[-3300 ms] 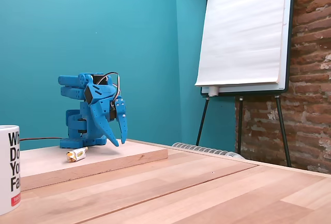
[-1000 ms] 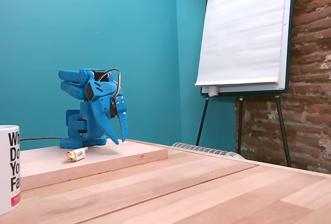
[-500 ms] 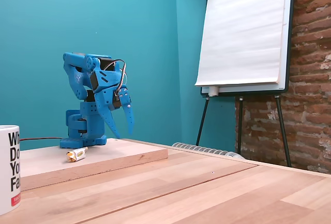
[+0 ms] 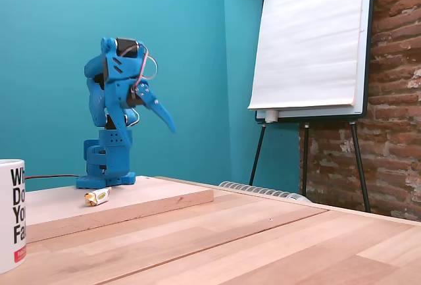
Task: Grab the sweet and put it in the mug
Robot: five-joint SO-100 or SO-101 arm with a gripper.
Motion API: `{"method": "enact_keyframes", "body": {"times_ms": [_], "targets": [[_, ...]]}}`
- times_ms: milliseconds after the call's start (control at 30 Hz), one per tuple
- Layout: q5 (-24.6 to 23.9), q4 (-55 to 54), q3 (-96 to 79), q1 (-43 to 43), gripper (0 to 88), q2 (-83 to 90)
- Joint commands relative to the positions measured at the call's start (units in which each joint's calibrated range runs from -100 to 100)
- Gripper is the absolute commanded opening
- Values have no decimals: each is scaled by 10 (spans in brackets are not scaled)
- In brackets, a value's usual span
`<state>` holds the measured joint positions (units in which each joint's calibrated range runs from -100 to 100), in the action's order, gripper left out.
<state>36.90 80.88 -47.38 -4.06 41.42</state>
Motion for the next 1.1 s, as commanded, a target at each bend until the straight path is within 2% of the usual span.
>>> {"method": "enact_keyframes", "body": {"times_ms": [0, 200, 367, 700, 1067], "targets": [[28, 6, 48, -45, 427, -2], [108, 6, 2, -121, 427, -11], [148, 1, -54, -171, 427, -24], [131, -205, -175, -198, 427, -31], [125, -302, -265, -200, 427, -31]]}}
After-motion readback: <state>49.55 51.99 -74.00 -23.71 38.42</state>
